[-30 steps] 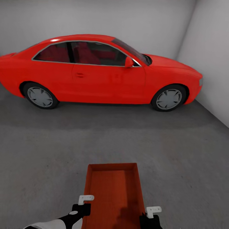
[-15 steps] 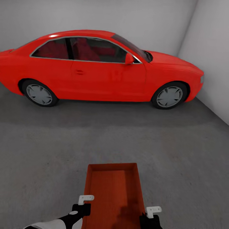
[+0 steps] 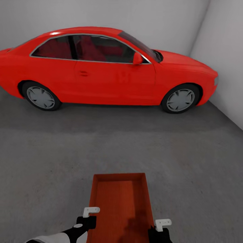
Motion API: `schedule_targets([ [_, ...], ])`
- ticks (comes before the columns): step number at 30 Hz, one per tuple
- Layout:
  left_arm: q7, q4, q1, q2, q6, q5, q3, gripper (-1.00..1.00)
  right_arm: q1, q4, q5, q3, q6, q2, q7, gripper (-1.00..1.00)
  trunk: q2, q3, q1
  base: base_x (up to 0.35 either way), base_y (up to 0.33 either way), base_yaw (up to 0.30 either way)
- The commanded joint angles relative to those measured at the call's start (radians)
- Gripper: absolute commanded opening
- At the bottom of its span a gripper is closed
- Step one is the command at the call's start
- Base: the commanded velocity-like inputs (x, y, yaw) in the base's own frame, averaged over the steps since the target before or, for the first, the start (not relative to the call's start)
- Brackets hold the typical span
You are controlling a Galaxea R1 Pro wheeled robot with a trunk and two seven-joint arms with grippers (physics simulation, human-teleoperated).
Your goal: Move the two storage containers from the living room to the garage. In the garage, place one container on the floor and stack the other container on top of it (either order is fine).
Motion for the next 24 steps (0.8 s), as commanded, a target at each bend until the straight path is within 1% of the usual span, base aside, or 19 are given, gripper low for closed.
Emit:
schedule_targets([
  [1, -0.015, -0.029, -0.002, -0.041, -0.005, -0.016, 0.023, -1.00, 0.000, 0.003, -0.003, 0.000, -0.002, 0.001, -0.004, -1.00, -0.002, -0.003, 0.000, 0.000, 0.000, 0.000],
  [24, -0.015, -0.029, -0.002, -0.041, -0.005, -0.017, 0.023, -1.00, 0.000, 0.003, -0.003, 0.000, -0.002, 0.000, -0.004, -1.00, -0.002, -0.041, 0.000, 0.000, 0.000, 0.000],
])
